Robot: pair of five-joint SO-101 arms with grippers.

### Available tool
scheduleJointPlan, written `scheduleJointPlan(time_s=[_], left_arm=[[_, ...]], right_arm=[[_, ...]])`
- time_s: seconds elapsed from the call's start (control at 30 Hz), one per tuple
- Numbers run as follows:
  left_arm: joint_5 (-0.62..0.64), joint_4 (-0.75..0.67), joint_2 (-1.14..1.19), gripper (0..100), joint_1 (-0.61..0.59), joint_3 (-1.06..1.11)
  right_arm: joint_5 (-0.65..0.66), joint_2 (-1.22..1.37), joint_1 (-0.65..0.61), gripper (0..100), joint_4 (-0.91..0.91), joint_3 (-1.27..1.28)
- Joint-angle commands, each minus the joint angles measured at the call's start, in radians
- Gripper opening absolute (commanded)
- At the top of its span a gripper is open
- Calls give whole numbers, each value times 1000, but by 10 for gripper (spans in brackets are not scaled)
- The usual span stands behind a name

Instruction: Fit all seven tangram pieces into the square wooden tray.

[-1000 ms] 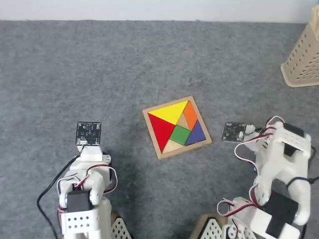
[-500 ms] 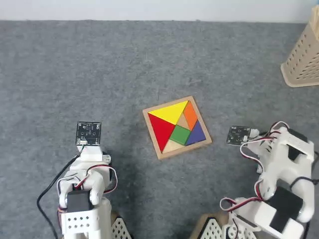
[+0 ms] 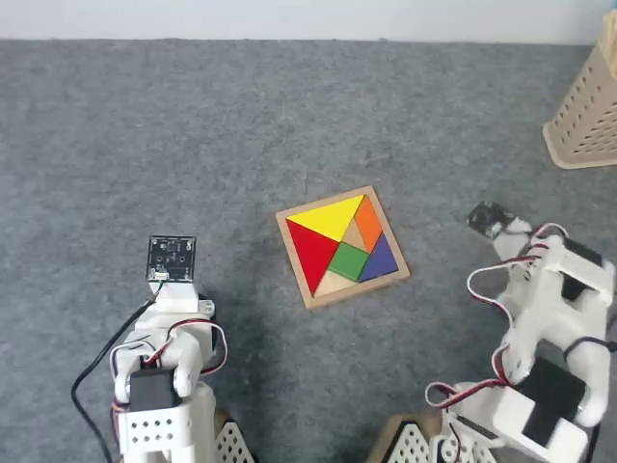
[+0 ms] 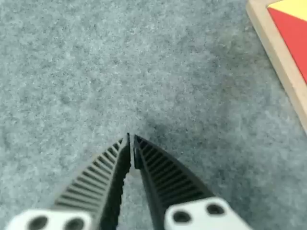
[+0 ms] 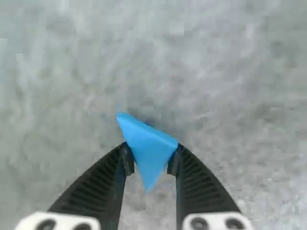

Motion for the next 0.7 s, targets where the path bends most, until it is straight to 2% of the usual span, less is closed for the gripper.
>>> scheduleJointPlan(time_s=[0.0,0.13,0.23,0.5,0.67], left_arm=[[8,6,-21,12,-5,-19],[8,6,-21,12,-5,-19],[8,6,-21,12,-5,-19],[8,6,-21,12,-5,-19],[8,6,-21,12,-5,-19]], right_arm=[[-176,-2,-105,44,74,-97],[-456,-4,-274,43,226,-252],[-592,-4,-417,43,332,-373],[-601,10,-891,44,389,-446],[-555,76,-1047,44,389,-516]])
